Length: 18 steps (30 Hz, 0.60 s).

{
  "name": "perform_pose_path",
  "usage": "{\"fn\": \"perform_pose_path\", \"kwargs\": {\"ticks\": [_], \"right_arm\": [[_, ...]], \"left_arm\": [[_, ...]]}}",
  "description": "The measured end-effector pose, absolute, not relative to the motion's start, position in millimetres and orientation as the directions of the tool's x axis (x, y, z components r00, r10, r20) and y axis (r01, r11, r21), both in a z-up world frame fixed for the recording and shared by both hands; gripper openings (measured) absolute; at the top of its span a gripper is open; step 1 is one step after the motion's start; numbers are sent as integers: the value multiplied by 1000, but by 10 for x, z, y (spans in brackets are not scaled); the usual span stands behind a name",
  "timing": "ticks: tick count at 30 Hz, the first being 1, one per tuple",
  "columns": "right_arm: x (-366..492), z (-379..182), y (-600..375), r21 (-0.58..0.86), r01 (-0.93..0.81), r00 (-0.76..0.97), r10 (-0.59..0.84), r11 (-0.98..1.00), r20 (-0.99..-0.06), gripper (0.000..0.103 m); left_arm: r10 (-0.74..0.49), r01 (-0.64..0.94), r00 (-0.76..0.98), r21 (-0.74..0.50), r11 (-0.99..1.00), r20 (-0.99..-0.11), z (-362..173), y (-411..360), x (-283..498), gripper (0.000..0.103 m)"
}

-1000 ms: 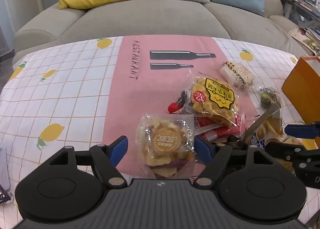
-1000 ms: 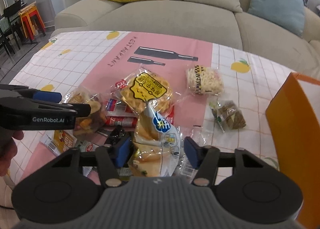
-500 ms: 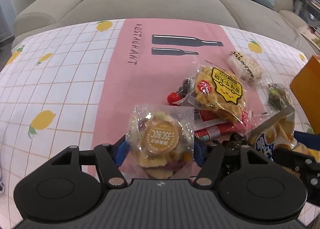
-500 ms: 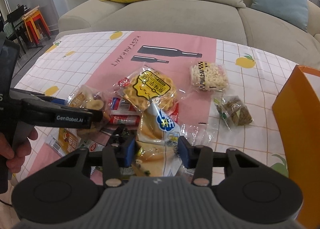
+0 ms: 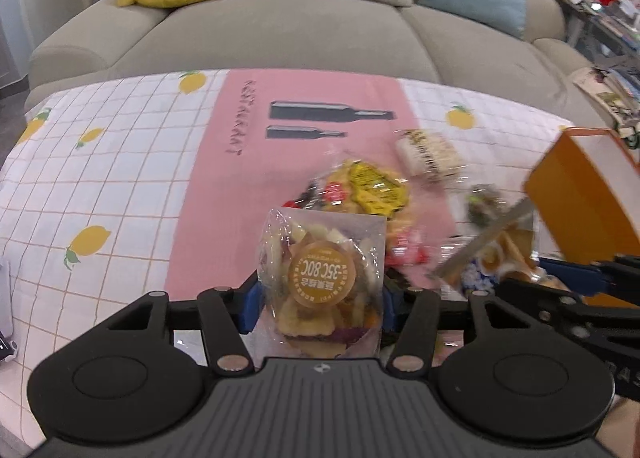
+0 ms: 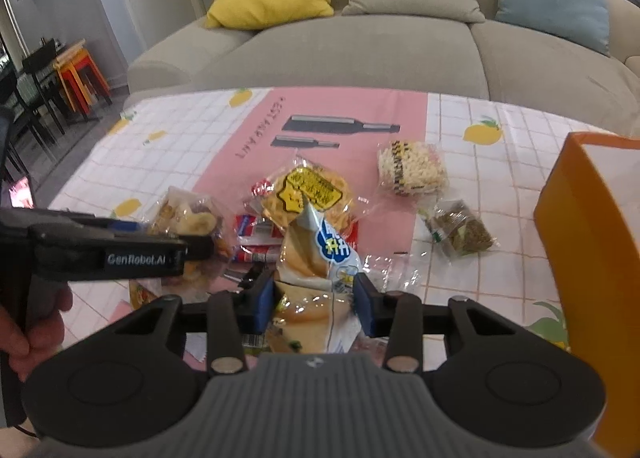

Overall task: Organize snacks
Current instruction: 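Carry both bags into the orange box and open both tools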

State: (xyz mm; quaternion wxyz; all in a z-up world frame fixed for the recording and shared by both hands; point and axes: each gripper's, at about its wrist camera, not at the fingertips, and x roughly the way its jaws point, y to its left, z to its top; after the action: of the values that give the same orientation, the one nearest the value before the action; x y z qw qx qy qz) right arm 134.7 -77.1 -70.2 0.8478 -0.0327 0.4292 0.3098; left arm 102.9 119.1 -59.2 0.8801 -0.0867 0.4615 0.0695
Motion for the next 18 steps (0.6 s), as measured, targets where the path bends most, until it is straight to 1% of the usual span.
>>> {"fn": "perform_pose_path", "kwargs": {"ticks": [8, 12, 18], "right_arm": [[1319, -357, -1236, 264, -535, 445, 533, 803, -720, 37], [1348, -127, -1543, 268, -535, 454, 540, 801, -708, 36], [1472, 159, -2118, 243, -509, 479, 506, 826, -718, 35]], "left_arm": [[-56, -104, 599, -147, 984, -799, -122, 726, 927, 62], [-140, -25, 607, -195, 981, -782, 106, 403, 983, 62], [-286, 105, 581, -278, 955, -762, 332, -109, 1212, 62]]}}
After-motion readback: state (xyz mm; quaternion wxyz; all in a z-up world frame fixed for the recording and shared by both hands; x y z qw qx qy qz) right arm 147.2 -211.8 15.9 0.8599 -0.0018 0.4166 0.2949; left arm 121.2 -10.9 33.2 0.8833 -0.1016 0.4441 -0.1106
